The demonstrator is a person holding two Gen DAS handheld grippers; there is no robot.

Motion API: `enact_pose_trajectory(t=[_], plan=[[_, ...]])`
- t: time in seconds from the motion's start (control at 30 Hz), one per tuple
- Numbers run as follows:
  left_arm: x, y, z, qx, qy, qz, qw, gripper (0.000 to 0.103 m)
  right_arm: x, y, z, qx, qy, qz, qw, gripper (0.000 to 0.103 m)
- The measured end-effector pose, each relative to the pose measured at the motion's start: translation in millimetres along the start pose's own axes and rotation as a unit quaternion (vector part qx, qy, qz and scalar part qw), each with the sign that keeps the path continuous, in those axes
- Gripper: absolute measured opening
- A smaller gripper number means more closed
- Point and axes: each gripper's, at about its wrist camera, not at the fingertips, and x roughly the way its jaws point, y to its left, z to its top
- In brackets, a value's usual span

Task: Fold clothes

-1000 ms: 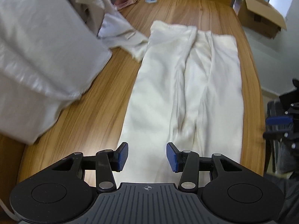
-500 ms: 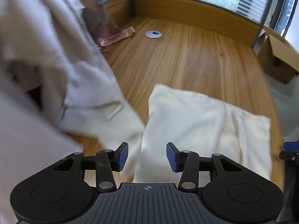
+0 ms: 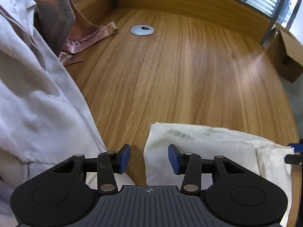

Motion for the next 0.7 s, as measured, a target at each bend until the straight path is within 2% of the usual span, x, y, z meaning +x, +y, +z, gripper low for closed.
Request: enact_pose_trajectory(t=[0.07, 0.1, 0.13, 0.2, 0.4, 0.7], plan=[[6.1, -2.6, 1.6, 0.006, 0.008, -0.011, 0.9999, 0.021, 0.5, 0.0, 1.5, -0.009, 0.002, 0.005, 1.0, 0.027], [7.7, -5.9, 1.9, 0.013, 0.008, -0.014, 0.9998, 0.005, 0.5, -0.4, 1.3, -0.011, 0.004, 0.011, 1.0, 0.018], [8.1, -9.8, 2.0, 0.022, 0.004, -0.015, 0.9996, 0.004, 0.2, -1.3, 1.3, -0.012, 0.003, 0.016, 1.0, 0.01], [8.8, -15.8, 3.4, 0.031, -0.002, -0.009, 0.9995, 0.003, -2.1, -1.5, 1.8, -0.014, -0.005, 0.019, 1.0, 0.006], [12.6, -22.6, 20.3, 0.018, -0.012, -0.003, 0.9998, 0.003, -5.2, -10.1, 9.2, -0.01, -0.012, 0.002, 1.0, 0.005], [37.1, -42.6, 82.4, 0.036, -0.029, -0.002, 0.9989, 0.003, 10.2, -52.3, 45.1, -0.011, -0.02, -0.016, 1.0, 0.005]])
